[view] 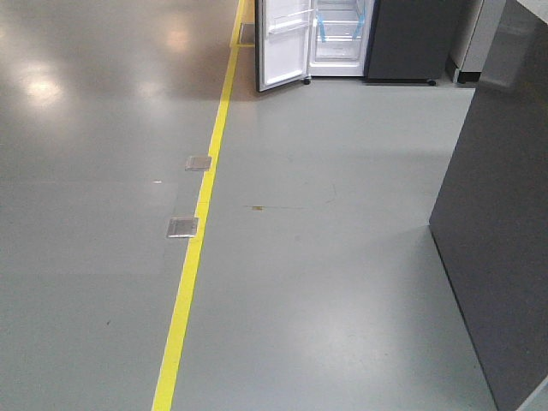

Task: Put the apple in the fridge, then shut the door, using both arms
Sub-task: 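Drive toward the open white refrigerator carrying the apple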

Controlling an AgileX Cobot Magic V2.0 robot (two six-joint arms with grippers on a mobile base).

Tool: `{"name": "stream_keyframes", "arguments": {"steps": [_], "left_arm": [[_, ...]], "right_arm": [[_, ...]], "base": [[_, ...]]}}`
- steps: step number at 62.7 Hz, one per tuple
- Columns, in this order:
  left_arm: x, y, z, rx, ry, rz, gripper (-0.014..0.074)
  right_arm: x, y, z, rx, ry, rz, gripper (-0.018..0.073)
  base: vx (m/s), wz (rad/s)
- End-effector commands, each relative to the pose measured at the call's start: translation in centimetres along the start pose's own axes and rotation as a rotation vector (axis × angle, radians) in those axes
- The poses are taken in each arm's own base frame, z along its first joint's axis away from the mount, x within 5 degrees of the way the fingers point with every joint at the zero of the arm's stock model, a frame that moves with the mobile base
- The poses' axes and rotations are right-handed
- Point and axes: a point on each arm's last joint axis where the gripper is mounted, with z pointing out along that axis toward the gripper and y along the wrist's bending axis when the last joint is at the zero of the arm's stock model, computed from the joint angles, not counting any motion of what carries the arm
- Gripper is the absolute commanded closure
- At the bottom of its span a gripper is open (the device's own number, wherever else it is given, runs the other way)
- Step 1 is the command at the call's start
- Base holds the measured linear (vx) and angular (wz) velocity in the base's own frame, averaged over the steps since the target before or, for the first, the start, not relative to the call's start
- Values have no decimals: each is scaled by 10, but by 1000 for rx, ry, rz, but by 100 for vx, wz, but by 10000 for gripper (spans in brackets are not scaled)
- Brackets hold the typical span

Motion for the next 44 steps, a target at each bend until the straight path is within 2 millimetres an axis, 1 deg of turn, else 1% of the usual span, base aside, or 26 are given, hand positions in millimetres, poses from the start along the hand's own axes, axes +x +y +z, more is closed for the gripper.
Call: {"name": "stream_keyframes", "arguments": {"steps": [1, 44], "left_arm": [[-1, 1, -1, -14, -69, -5, 603], [-1, 1, -1, -14, -69, -5, 603]], "right_arm": [[-13, -2, -5, 34, -94, 3, 566], [-13, -2, -5, 34, -94, 3, 566]], "base": [[20, -4], [21, -1]]}}
